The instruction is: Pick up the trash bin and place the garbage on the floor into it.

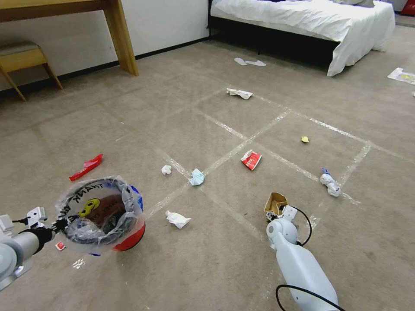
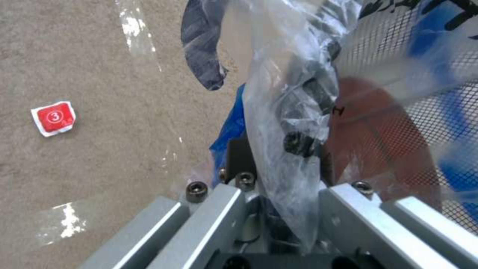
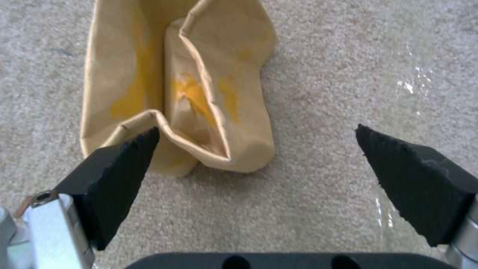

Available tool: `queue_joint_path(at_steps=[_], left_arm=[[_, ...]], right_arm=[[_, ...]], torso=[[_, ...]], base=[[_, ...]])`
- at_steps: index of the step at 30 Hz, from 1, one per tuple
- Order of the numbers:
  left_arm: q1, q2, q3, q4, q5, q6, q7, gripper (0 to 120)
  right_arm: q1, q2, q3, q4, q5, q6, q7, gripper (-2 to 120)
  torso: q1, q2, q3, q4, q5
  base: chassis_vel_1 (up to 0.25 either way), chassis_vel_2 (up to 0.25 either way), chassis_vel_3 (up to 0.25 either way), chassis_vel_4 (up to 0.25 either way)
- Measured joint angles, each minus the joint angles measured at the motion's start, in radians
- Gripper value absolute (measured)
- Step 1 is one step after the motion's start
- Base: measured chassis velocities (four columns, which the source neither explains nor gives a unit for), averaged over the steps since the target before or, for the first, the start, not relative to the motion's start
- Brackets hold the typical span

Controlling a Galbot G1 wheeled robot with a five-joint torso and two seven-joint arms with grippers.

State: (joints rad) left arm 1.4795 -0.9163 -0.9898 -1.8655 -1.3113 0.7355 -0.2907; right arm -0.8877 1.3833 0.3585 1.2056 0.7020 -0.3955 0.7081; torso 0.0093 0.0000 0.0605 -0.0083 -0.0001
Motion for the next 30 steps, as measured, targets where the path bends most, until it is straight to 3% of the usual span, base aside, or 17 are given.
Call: queue_joint_path(at_steps=[30], left_arm=[[-0.021,-0.001,0.033,0.03,0.02,-0.005,0.008,0]], right_arm=[[0.032,0.0,-0.051,-0.079,0.007,-0.012,-0.007,96]], torso=[[0.0,0.0,0.0,0.0,0.0001]], base=[[0.0,0.0,0.0,0.0]])
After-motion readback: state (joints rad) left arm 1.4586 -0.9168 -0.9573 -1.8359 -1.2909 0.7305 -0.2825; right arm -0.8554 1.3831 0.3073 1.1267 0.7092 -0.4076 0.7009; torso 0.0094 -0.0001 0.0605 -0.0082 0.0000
